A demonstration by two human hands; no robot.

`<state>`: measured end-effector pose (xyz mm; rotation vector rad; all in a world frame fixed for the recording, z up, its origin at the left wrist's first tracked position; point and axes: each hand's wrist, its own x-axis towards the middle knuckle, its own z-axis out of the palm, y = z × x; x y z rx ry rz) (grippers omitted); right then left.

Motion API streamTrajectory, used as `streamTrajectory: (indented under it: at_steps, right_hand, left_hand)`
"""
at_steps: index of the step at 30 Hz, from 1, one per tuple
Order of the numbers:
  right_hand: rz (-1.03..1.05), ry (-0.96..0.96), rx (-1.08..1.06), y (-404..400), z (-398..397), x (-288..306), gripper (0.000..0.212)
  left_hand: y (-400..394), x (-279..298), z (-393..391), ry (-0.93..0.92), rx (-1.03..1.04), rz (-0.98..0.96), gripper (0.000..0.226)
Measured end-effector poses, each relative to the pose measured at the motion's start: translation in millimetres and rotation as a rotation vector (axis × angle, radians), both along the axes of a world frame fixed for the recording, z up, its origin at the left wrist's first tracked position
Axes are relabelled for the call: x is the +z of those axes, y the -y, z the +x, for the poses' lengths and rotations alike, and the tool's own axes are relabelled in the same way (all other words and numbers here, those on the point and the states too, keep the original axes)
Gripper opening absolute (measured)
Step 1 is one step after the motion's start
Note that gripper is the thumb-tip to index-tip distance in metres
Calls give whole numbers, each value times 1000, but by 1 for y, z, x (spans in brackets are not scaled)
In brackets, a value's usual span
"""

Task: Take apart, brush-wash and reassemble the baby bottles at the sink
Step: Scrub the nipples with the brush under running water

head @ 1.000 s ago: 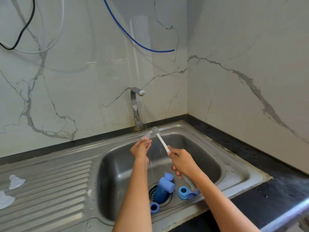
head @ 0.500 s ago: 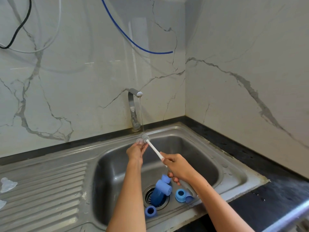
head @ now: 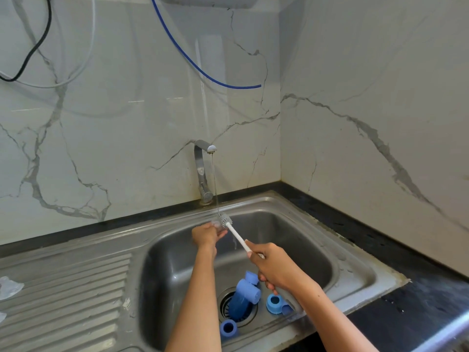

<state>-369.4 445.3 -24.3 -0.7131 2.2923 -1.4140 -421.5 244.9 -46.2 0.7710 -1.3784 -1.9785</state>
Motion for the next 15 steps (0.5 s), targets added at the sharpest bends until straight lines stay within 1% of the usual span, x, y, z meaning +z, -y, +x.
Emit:
streamTrajectory:
  at_steps: [3,5,7,9,12,15]
  right_hand:
    - [24,-47,-31,7,-3,1,45]
    - [32,-59,-45,11,-3,1,46]
    - [20,-61,-65,11,-4,4,45]
    - [-12,-57,-76,8,-5,7,42]
    - [-52,-35,-54,1,-3,7,40]
    - [-7,-12,-19,1,-1,-1,40]
  left_hand:
    - [-6,-1,-4,114,-74,-183,14]
    - [-11,-2,-6,123,-115,-229,13]
    - [-15,-2,-6,95,-115,-244,14]
    - [-12,-4,-5,67,-50,-235,17]
    - [-3,-7,-3,90,50,-201,19]
    - [0,-10,-2,119,44,-195,18]
